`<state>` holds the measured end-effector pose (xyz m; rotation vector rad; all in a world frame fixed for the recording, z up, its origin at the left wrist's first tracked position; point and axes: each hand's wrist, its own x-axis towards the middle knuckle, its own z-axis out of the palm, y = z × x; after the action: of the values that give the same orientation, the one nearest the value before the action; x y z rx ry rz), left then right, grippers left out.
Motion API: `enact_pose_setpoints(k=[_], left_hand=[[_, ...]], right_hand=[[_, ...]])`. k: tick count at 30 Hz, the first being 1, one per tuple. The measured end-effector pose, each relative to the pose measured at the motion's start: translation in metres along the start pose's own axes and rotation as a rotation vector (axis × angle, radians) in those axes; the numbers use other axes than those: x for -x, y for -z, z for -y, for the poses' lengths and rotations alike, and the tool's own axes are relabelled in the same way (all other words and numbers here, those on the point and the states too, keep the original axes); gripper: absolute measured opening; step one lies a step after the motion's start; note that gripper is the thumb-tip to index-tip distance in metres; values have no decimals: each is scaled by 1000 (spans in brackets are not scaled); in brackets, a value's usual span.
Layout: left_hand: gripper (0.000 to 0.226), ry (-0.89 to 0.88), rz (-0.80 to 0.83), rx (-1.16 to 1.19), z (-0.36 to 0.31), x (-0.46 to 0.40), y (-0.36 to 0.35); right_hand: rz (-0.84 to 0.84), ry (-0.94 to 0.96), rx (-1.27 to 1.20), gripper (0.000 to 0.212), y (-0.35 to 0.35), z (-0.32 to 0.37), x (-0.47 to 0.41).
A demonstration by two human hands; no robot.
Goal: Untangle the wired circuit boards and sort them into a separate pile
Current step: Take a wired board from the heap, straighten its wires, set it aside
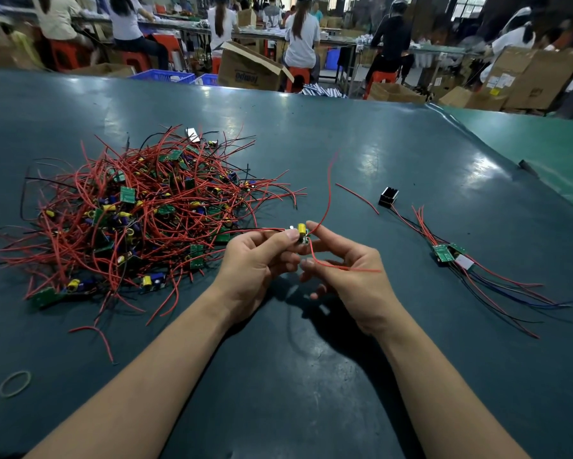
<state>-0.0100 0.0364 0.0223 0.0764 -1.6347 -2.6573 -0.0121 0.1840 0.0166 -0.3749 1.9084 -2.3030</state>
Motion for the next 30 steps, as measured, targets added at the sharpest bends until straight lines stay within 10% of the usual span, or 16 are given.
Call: enact_pose_setpoints(k=[13,20,30], left_hand=[[7,-12,96,-125,2,3,-2],[15,-16,78,-158,1,4,-3],[16,-17,92,-205,1,5,-2]], right_hand=[[-299,66,-63,4,4,1,-6],[-641,28,-273,5,18,6,-14],[-714,74,-236,9,23,4,-16]])
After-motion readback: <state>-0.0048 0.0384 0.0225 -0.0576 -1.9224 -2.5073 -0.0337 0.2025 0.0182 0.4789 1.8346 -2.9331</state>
